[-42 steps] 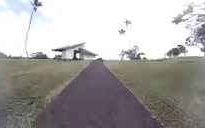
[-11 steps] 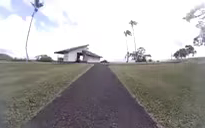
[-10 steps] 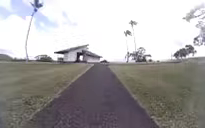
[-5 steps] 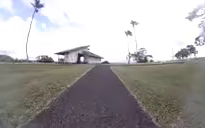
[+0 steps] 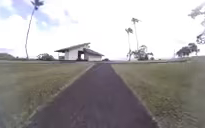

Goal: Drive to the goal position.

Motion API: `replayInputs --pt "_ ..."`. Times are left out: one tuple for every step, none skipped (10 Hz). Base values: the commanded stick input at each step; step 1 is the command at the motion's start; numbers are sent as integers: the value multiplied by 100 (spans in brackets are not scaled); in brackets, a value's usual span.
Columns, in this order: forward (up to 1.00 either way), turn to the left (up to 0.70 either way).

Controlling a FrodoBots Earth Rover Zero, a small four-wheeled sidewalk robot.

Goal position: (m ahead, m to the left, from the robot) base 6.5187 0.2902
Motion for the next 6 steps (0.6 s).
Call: replayInputs --pt "85 0" --pt "85 0" --pt "85 0" --pt "85 0" --pt "85 0" --pt "85 0"
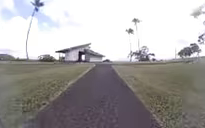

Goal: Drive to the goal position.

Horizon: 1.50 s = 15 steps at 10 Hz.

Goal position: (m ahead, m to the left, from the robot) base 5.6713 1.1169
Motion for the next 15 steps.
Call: replayInputs --pt "85 17" --pt "85 32" --pt "85 4" --pt "85 0" --pt "85 0" --pt "85 0" --pt "85 0" --pt "85 0" --pt "85 0" --pt "85 0" --pt "85 0" --pt "85 0" --pt "85 0" --pt "85 0" --pt "85 0"
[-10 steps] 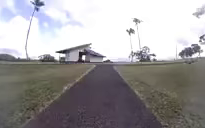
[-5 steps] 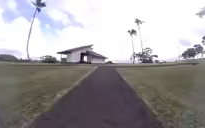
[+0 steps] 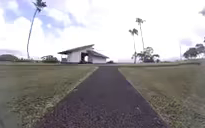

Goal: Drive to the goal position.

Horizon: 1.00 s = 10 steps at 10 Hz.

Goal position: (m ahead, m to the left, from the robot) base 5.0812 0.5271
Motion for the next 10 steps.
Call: replayInputs --pt "85 -13" --pt "85 -22" --pt "85 -9" --pt "85 0" --pt "85 0" --pt "85 0" --pt "85 0" --pt "85 0" --pt "85 0" --pt "85 0"
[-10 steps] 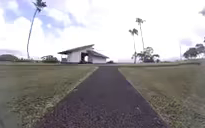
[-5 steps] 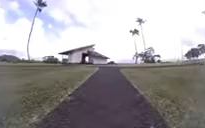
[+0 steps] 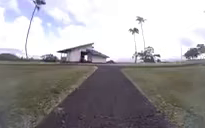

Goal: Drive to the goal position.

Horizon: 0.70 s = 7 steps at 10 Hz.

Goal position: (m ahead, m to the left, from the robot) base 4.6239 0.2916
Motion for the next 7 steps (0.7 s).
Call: replayInputs --pt "85 0" --pt "85 0" --pt "85 0" --pt "85 0" --pt "85 0" --pt "85 0" --pt "85 0"
